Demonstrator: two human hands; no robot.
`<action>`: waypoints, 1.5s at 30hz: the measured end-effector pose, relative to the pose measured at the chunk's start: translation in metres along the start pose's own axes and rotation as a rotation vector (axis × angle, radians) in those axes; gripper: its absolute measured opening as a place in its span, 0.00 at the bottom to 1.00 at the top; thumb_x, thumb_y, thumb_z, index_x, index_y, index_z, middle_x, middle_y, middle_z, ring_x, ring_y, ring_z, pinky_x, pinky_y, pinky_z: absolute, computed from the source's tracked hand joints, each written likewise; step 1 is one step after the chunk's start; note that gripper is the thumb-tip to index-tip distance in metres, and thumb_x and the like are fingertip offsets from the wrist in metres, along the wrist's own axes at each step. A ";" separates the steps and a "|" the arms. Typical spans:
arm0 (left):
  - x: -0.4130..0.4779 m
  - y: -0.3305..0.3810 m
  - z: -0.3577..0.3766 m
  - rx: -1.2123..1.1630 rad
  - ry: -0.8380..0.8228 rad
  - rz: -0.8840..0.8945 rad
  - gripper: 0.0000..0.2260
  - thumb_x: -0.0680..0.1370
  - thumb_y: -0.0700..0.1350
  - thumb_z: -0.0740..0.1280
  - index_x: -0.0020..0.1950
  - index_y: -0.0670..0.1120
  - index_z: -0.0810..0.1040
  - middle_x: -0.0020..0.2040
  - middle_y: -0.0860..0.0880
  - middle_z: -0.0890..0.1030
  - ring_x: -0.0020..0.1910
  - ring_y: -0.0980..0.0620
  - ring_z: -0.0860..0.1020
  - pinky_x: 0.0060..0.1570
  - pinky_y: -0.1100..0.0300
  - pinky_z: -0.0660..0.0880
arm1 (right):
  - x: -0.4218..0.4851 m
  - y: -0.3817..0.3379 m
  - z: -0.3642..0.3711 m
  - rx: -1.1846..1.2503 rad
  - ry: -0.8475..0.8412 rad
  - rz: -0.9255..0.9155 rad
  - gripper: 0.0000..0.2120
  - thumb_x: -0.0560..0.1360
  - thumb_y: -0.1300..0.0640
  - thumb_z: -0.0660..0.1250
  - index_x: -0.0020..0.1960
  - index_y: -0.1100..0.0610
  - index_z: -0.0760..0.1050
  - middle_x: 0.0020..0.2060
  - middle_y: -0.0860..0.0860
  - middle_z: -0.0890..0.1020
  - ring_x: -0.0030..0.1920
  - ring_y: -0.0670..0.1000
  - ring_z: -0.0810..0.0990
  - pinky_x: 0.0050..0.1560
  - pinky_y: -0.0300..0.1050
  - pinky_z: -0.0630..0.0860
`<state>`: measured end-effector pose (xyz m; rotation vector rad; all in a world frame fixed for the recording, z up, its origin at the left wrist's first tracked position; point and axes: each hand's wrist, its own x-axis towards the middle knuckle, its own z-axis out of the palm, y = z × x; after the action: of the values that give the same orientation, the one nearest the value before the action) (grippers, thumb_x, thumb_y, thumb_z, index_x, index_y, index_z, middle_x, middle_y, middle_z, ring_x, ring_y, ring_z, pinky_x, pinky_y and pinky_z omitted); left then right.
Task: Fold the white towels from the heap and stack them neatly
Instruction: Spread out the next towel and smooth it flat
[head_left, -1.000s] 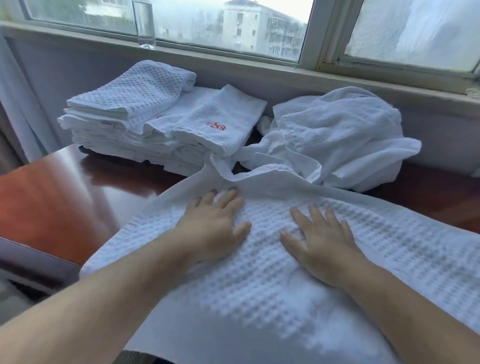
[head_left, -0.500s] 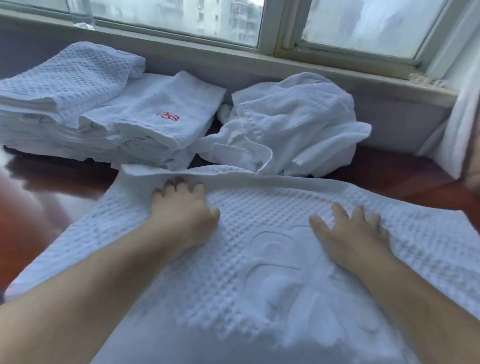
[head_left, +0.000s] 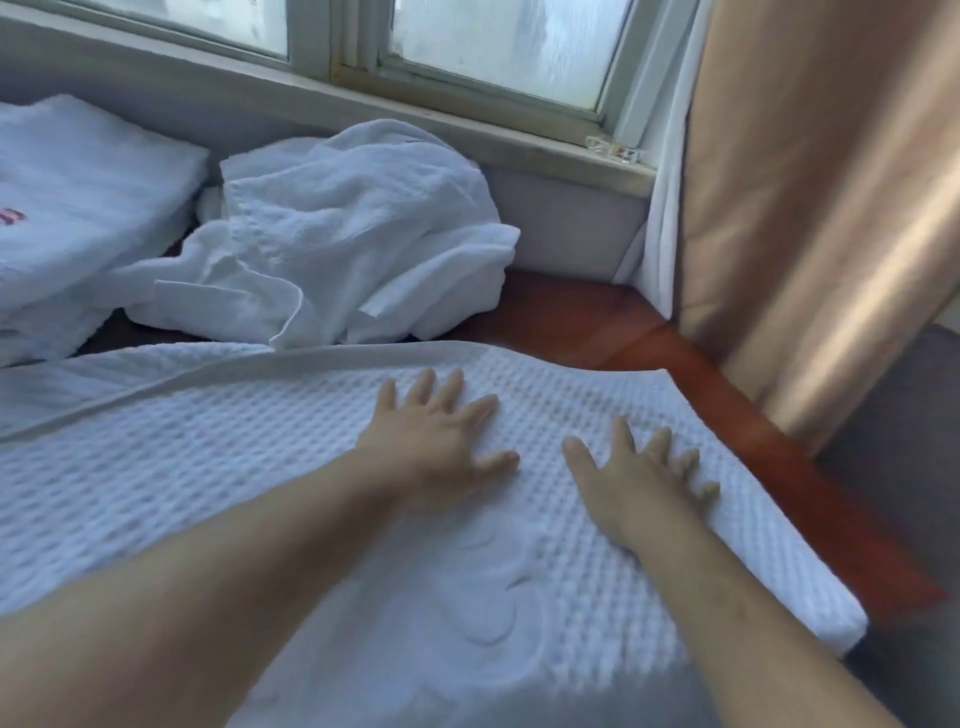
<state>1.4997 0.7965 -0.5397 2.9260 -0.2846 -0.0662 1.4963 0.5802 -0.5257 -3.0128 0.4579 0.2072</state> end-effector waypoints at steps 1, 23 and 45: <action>0.006 -0.002 0.000 -0.001 -0.005 -0.007 0.42 0.66 0.79 0.40 0.78 0.65 0.48 0.82 0.51 0.44 0.81 0.46 0.41 0.75 0.36 0.38 | 0.008 -0.002 0.000 0.000 0.007 -0.009 0.43 0.72 0.23 0.40 0.81 0.43 0.43 0.81 0.57 0.42 0.79 0.65 0.40 0.74 0.70 0.42; 0.068 0.019 -0.005 -0.063 0.171 0.180 0.24 0.80 0.62 0.55 0.74 0.56 0.67 0.74 0.51 0.66 0.76 0.49 0.58 0.73 0.50 0.57 | 0.077 0.022 -0.019 0.006 0.164 0.007 0.36 0.77 0.31 0.47 0.79 0.49 0.58 0.79 0.58 0.58 0.78 0.62 0.51 0.76 0.65 0.48; -0.091 -0.183 -0.039 -0.007 0.094 -0.278 0.30 0.81 0.66 0.51 0.81 0.58 0.53 0.82 0.58 0.47 0.80 0.58 0.44 0.78 0.51 0.44 | -0.017 -0.215 0.021 0.146 0.440 -0.741 0.19 0.79 0.49 0.62 0.68 0.51 0.72 0.60 0.53 0.77 0.61 0.58 0.71 0.57 0.53 0.71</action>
<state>1.4472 0.9974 -0.5359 2.9294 0.1376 0.0288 1.5425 0.7923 -0.5299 -2.8287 -0.6021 -0.5168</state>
